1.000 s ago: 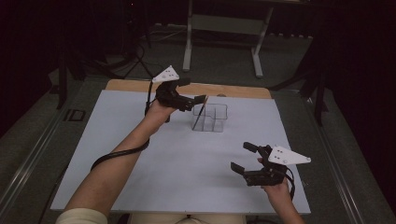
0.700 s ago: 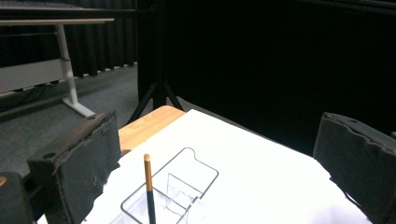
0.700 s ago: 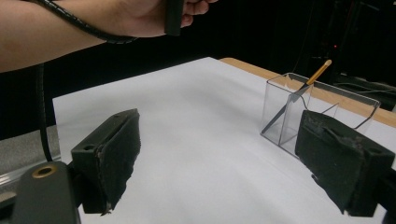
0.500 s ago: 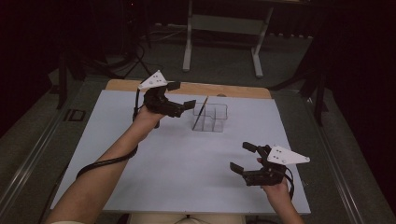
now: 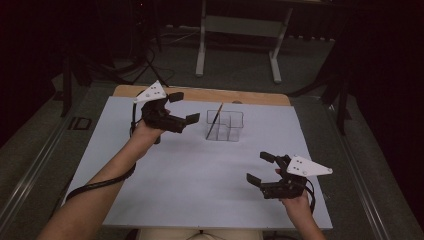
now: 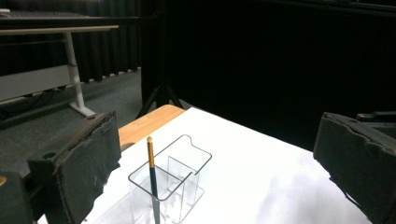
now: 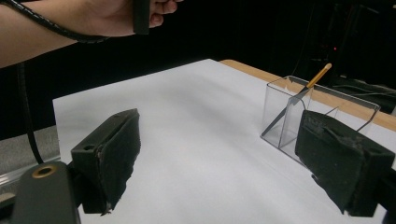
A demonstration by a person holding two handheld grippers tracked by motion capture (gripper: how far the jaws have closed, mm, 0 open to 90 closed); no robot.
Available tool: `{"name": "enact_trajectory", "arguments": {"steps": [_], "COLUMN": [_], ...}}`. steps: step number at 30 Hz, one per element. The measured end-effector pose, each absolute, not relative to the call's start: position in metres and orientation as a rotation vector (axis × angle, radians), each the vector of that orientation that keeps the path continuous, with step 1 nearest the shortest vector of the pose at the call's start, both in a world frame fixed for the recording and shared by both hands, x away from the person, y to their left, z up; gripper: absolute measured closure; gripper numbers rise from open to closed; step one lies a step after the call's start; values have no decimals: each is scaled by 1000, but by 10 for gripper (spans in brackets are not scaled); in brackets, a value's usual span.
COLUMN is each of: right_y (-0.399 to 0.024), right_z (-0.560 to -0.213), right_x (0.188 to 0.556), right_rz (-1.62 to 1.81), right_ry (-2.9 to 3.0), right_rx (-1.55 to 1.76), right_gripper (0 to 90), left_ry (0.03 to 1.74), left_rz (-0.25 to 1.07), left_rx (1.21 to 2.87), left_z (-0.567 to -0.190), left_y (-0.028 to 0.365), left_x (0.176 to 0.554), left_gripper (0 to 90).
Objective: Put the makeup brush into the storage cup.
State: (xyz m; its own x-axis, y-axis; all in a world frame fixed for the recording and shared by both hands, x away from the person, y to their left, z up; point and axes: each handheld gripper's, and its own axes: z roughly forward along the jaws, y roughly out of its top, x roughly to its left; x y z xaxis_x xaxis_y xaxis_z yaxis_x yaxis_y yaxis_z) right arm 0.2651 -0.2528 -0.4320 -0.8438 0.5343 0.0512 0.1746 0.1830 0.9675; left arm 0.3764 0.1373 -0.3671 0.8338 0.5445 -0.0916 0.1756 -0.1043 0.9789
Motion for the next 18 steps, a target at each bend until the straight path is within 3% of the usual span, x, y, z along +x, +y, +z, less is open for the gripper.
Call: {"name": "enact_trajectory", "arguments": {"steps": [18], "right_y": [-256], "right_z": [-433], "right_x": [267], "right_rz": [1692], "right_ry": [2154], "right_rx": [670], "right_gripper": [142], "left_ry": [519], "left_rz": [336], "left_rx": [1663], "left_z": [-385], "left_y": [156], "left_x": [346], "left_gripper": [17]}}
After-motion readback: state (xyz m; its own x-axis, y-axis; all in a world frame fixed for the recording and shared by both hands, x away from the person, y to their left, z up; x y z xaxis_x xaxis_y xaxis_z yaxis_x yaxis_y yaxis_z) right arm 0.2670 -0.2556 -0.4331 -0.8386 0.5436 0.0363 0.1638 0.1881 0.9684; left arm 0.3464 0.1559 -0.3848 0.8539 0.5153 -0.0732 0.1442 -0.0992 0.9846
